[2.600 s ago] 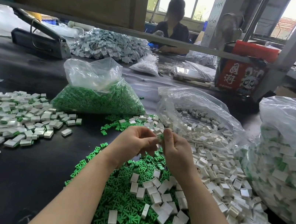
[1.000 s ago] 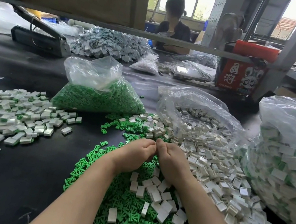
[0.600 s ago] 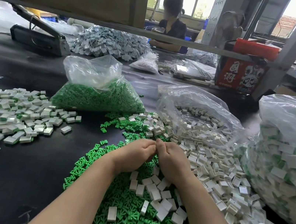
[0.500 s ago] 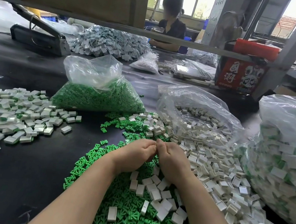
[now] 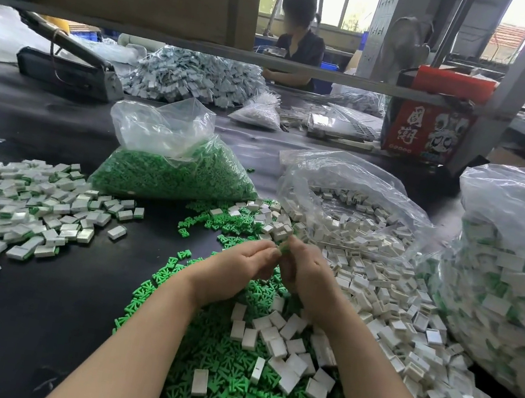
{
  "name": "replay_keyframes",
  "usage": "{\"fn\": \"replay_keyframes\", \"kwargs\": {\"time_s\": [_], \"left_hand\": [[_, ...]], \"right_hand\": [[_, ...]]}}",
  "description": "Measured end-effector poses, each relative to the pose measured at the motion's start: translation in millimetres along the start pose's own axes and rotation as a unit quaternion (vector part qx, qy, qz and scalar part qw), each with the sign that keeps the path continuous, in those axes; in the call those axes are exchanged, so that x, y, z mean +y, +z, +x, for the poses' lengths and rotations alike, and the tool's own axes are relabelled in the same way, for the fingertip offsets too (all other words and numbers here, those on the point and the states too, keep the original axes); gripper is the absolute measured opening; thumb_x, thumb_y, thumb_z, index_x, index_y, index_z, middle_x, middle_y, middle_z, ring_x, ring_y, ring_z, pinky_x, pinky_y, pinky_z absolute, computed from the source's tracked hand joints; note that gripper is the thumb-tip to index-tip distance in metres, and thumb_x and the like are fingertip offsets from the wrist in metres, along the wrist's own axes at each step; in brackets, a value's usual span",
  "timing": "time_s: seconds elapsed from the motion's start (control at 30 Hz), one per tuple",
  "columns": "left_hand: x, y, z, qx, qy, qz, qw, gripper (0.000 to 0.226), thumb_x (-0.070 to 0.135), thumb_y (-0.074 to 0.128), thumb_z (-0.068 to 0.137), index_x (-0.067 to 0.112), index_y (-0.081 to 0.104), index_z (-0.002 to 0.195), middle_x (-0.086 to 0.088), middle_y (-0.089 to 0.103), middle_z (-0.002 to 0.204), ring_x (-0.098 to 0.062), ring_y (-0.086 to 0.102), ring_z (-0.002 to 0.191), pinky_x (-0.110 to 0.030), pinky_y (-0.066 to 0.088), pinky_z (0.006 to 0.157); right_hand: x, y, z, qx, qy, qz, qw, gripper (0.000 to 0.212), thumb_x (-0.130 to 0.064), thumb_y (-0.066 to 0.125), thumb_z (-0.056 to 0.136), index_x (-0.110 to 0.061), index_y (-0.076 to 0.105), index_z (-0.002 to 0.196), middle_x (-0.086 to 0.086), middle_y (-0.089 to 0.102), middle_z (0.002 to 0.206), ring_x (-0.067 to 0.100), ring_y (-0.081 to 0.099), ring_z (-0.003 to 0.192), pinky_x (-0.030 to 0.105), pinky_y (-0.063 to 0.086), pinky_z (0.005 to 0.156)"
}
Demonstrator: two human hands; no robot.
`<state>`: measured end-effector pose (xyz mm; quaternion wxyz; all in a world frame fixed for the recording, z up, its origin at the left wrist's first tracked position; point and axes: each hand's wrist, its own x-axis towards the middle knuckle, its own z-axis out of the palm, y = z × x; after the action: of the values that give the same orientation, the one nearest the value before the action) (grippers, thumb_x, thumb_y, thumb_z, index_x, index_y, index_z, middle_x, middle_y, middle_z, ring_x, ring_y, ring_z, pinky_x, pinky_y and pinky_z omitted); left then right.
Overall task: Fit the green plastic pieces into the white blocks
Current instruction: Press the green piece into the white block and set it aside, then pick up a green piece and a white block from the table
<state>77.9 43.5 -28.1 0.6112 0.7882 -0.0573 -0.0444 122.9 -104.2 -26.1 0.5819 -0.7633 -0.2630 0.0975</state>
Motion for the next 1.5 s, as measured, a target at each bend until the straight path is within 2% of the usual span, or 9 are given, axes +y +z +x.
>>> {"fn": "replay_keyframes", "kwargs": {"time_s": [0.13, 0.4, 0.57, 0.67, 0.8, 1.0, 1.2, 1.33, 1.5], "left_hand": [[8, 2, -2, -0.002, 0.020, -0.034, 0.999, 0.025, 0.013, 0.036, 0.106, 0.015, 0.056, 0.091, 0.024, 0.053, 0.058, 0.009, 0.047, 0.056, -0.005, 0.039, 0.059], [18, 1, -7, -0.022, 0.050, -0.058, 0.997, 0.029, 0.013, 0.035, 0.106, 0.015, 0.053, 0.084, 0.021, 0.050, 0.055, 0.006, 0.043, 0.052, -0.006, 0.037, 0.055], [19, -5, -7, -0.065, 0.064, -0.036, 0.995, 0.033, 0.018, 0.039, 0.104, 0.016, 0.056, 0.075, 0.018, 0.048, 0.056, 0.004, 0.041, 0.051, -0.007, 0.036, 0.054], [19, -14, -9, -0.084, 0.055, -0.024, 0.995, 0.031, 0.036, 0.052, 0.094, 0.028, 0.071, 0.070, 0.015, 0.052, 0.059, 0.002, 0.040, 0.053, -0.009, 0.035, 0.053], [6, -27, -7, -0.001, 0.043, -0.002, 0.999, 0.050, 0.070, 0.055, 0.083, 0.026, 0.062, 0.062, 0.013, 0.039, 0.054, -0.008, 0.031, 0.052, -0.015, 0.035, 0.056], [-6, -32, -1, 0.131, 0.037, -0.010, 0.991, 0.051, 0.058, 0.046, 0.089, 0.015, 0.061, 0.066, 0.012, 0.045, 0.049, -0.003, 0.038, 0.047, -0.011, 0.033, 0.048], [-7, -32, 1, 0.146, 0.034, -0.014, 0.989, 0.048, 0.055, 0.047, 0.088, 0.015, 0.062, 0.068, 0.005, 0.047, 0.056, -0.007, 0.038, 0.050, -0.014, 0.034, 0.048], [-10, -33, 1, 0.144, 0.023, -0.008, 0.989, 0.046, 0.055, 0.050, 0.085, 0.012, 0.062, 0.077, 0.006, 0.047, 0.057, -0.008, 0.040, 0.055, -0.018, 0.035, 0.053], [-12, -31, 6, 0.163, 0.020, 0.104, 0.981, 0.019, 0.037, 0.061, 0.094, 0.019, 0.061, 0.089, 0.004, 0.060, 0.075, -0.008, 0.054, 0.066, -0.020, 0.046, 0.064]], "right_hand": [[-10, -5, -3, -0.008, 0.023, 0.093, 0.995, 0.044, -0.027, 0.025, 0.106, -0.013, 0.050, 0.072, -0.005, 0.039, 0.053, 0.007, 0.034, 0.046, 0.020, 0.031, 0.047], [-20, -5, -4, -0.009, 0.048, 0.168, 0.985, 0.040, -0.025, 0.023, 0.106, -0.006, 0.050, 0.083, -0.002, 0.033, 0.053, 0.007, 0.029, 0.043, 0.016, 0.029, 0.042], [-23, -6, -5, -0.062, 0.021, 0.100, 0.993, 0.048, -0.029, 0.036, 0.105, -0.010, 0.046, 0.061, -0.001, 0.033, 0.049, 0.009, 0.028, 0.042, 0.020, 0.026, 0.044], [-25, -11, -4, -0.087, 0.017, 0.044, 0.995, 0.040, -0.024, 0.046, 0.102, -0.005, 0.053, 0.068, 0.000, 0.037, 0.052, 0.009, 0.031, 0.045, 0.020, 0.028, 0.045], [-35, -22, -5, -0.158, 0.065, -0.028, 0.985, 0.041, -0.028, 0.050, 0.100, -0.010, 0.053, 0.063, -0.003, 0.045, 0.051, 0.007, 0.036, 0.041, 0.018, 0.031, 0.044], [-73, -6, -19, -0.368, 0.101, -0.309, 0.871, 0.042, -0.044, 0.050, 0.097, -0.013, 0.071, 0.077, 0.004, 0.071, 0.071, 0.006, 0.049, 0.049, 0.020, 0.043, 0.058], [-104, 21, -30, -0.497, 0.075, -0.365, 0.784, 0.033, -0.055, 0.061, 0.088, -0.026, 0.077, 0.083, -0.004, 0.061, 0.051, -0.001, 0.049, 0.045, 0.026, 0.037, 0.062], [-102, 7, -28, -0.448, 0.087, -0.382, 0.803, 0.035, -0.061, 0.064, 0.082, -0.031, 0.070, 0.066, -0.003, 0.066, 0.058, -0.003, 0.051, 0.045, 0.025, 0.038, 0.060], [-66, -28, -12, -0.155, 0.099, -0.376, 0.908, 0.020, -0.038, 0.068, 0.088, -0.018, 0.072, 0.091, -0.005, 0.070, 0.074, 0.006, 0.060, 0.059, 0.029, 0.059, 0.070]]}}
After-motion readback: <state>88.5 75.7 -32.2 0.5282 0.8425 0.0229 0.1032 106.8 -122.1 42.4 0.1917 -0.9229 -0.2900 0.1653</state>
